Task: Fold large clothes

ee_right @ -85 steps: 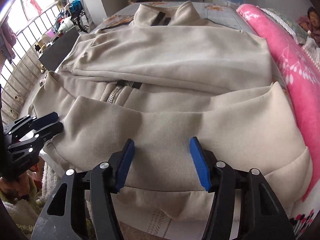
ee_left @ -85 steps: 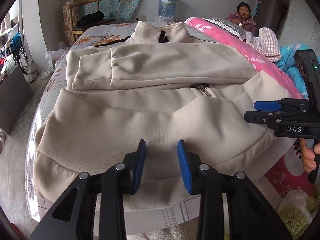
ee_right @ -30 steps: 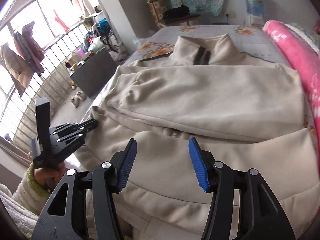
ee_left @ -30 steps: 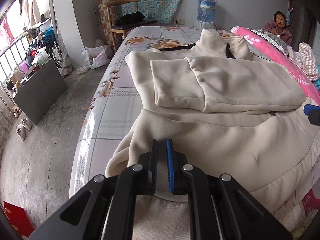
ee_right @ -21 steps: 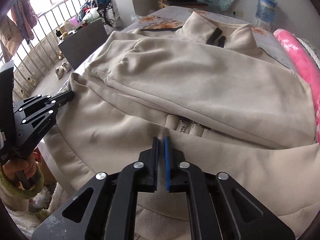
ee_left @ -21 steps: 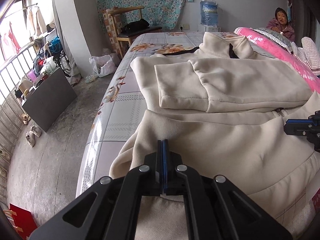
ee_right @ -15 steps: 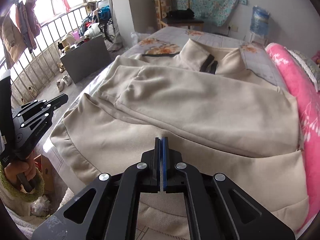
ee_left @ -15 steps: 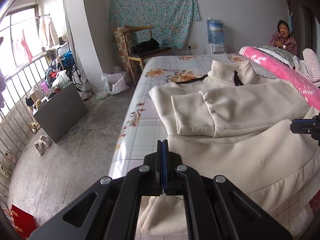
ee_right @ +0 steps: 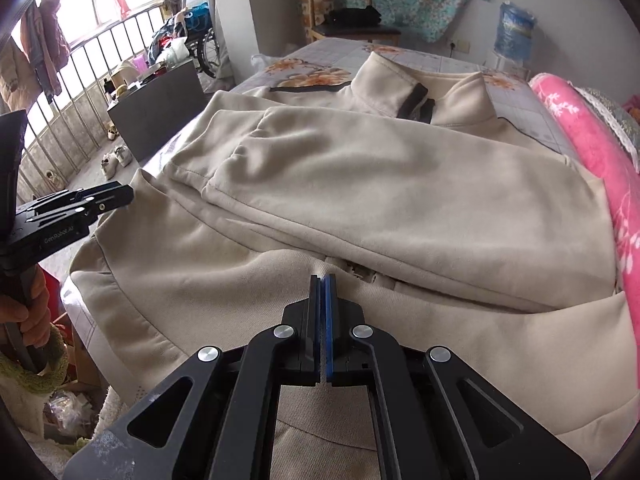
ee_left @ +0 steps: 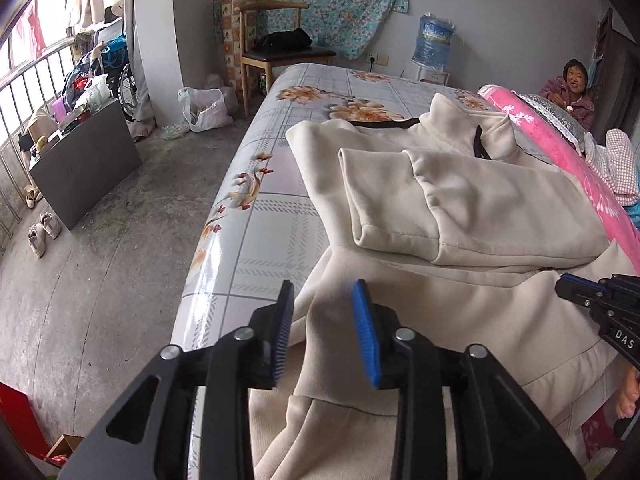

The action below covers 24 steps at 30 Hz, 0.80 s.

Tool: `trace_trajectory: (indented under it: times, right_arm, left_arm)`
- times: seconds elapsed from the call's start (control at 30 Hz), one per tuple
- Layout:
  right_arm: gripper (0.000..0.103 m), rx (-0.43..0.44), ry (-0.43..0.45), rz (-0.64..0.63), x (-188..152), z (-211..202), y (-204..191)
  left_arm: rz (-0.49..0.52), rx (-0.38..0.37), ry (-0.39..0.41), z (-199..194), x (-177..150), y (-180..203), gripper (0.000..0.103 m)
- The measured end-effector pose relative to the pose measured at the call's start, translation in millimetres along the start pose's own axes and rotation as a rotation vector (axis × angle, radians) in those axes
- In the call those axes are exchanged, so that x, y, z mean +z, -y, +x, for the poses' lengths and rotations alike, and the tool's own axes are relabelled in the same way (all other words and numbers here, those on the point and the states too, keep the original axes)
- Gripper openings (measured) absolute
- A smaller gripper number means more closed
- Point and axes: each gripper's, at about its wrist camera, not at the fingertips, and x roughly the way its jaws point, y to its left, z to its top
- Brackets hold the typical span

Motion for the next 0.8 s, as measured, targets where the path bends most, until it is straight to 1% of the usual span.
trace_trajectory:
  times: [0.1,0.17,0.2,0.23,0.3,0.4,0.47,0.5,0.6,0.67,0.7,0.73,0.8]
  right_arm:
    - [0.0,-0.001,0.022,-0.01,3.6,-7.6,-1.4]
    - [0.0,-0.003,0.017,-0.014,3.1,-5.5,-1.5]
    - [0.0,-0.003,0.011,-0.013,2.7,-3.4,-0.9]
    - [0.0,-0.002,0.007,-0.01,1.8,-2.1,-0.7]
    - [0.0,-0.002,0.011,-0.011,0.5,-5.8,-1.6]
    - [0.0,-0.018,0.053,-0.023,3.1,-22.2,-4.2]
    - [0.0,-0.022,0.077,-0.026,6.1,-29.1,-4.8]
    - [0.0,-0.031,0.081,-0.035,7.1,-27.3,-5.8]
    - [0.0,-0.054,0.051,-0.062,4.0,-1.0,-7.1]
    - [0.0,-0.051,0.012,-0.057,-1.8,19.9,-5.0]
    - [0.0,-0.046,0.023,-0.05,-2.8,21.4,-4.0]
    - [0.0,-0.049,0.021,-0.054,-2.1,20.9,-4.3]
    - [0.0,-0.041,0.017,-0.041,-2.3,20.1,-2.5]
  left_arm:
    - [0.037,0.008,0.004,6.6,4.9,7.5,0.034]
    - [0.067,0.031,0.01,11.9,6.9,11.7,0.034]
    - [0.074,0.027,0.022,12.3,7.1,12.2,0.026]
    - [0.078,0.015,0.031,10.8,7.1,13.3,0.01]
    - [0.092,0.024,0.068,-0.3,7.9,15.2,0.005]
    - [0.08,0.035,0.147,-29.7,11.4,12.7,0.005]
    - [0.05,0.028,0.176,-40.3,14.9,7.4,0.005]
    - [0.041,0.025,0.176,-38.7,16.2,5.5,0.005]
    - [0.059,0.072,0.138,-12.1,15.0,8.5,0.005]
    - [0.089,0.116,0.07,11.6,10.0,11.2,0.006]
    - [0.092,0.13,0.047,16.9,8.1,11.5,0.008]
    - [0.083,0.131,0.058,13.2,7.5,10.9,0.008]
    - [0.067,0.132,0.106,-5.3,8.1,10.3,0.01]
